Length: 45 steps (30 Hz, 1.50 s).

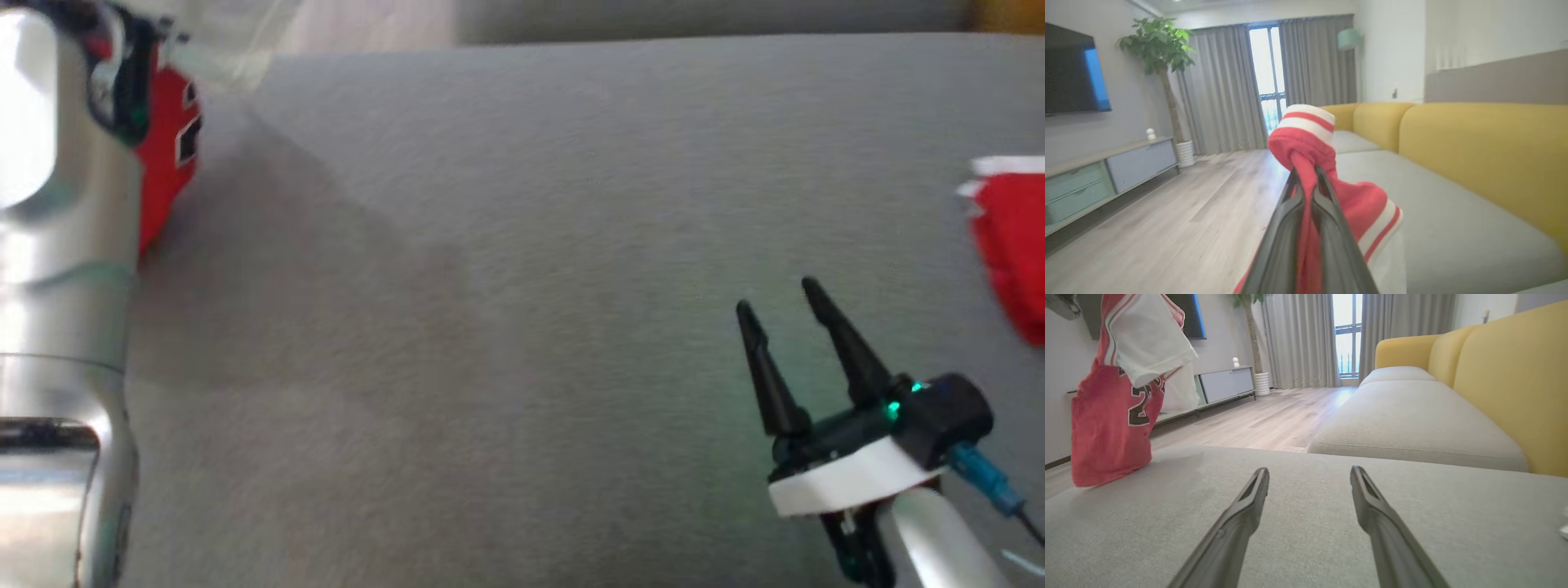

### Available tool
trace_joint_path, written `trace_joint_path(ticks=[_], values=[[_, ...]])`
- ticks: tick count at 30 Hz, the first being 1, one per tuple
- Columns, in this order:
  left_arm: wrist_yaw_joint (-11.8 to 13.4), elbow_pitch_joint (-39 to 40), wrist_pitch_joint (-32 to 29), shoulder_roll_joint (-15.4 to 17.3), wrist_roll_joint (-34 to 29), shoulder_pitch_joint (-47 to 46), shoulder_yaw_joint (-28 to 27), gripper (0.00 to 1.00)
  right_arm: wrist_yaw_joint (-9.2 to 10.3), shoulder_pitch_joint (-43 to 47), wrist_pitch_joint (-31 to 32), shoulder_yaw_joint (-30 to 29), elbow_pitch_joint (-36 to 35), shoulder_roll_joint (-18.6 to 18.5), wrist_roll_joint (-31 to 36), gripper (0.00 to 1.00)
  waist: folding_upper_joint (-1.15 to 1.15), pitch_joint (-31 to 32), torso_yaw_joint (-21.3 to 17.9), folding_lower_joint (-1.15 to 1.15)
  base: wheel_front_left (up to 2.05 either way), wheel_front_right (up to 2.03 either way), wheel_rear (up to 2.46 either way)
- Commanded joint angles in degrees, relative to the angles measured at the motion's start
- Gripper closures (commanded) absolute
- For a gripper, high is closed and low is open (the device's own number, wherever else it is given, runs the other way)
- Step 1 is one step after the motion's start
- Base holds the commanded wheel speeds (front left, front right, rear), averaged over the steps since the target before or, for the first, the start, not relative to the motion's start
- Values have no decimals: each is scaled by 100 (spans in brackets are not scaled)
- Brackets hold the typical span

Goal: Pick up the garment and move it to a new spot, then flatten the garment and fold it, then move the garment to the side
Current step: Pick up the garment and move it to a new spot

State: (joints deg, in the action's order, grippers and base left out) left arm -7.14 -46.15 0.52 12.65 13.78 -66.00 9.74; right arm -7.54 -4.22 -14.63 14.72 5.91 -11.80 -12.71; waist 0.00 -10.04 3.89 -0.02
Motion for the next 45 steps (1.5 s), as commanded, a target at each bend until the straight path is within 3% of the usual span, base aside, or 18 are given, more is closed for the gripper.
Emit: trace_joint_path(ticks=[1,10,16,22,27,36,37,38,45], values=[[-31,452,-61,128,161,-434,82,100,5,62,-37,149,-130,3,-48,0,0,525,-683,2,0,0,0],[-34,1515,-375,90,739,-421,503,100,5,113,-37,144,-243,152,-92,0,0,746,-1663,2,0,0,0],[-29,1920,-682,-217,1081,-169,584,100,5,165,-37,26,-330,274,-119,0,0,701,-2159,2,0,0,0],[-26,2332,-809,-582,1319,683,898,100,5,284,-37,-116,-359,328,-100,0,0,564,-2127,2,0,0,0],[-12,2588,-742,-734,1575,2111,1217,100,5,340,-37,-207,-368,368,-47,0,0,481,-1973,2,0,0,0],[127,2212,148,-860,1870,4293,1481,100,5,355,-37,-242,-309,337,-25,0,0,313,-1491,2,0,0,0],[172,2122,264,-875,1875,4397,1488,57,5,358,-37,-224,-295,328,-26,0,0,316,-1435,2,0,0,0],[216,2054,388,-892,1894,4479,1489,0,5,363,-37,-205,-281,316,-26,0,0,324,-1381,2,0,0,0],[646,1849,1282,-954,1838,4902,1471,0,5,473,-37,-154,-130,276,-14,0,0,636,-1009,2,0,0,0]])
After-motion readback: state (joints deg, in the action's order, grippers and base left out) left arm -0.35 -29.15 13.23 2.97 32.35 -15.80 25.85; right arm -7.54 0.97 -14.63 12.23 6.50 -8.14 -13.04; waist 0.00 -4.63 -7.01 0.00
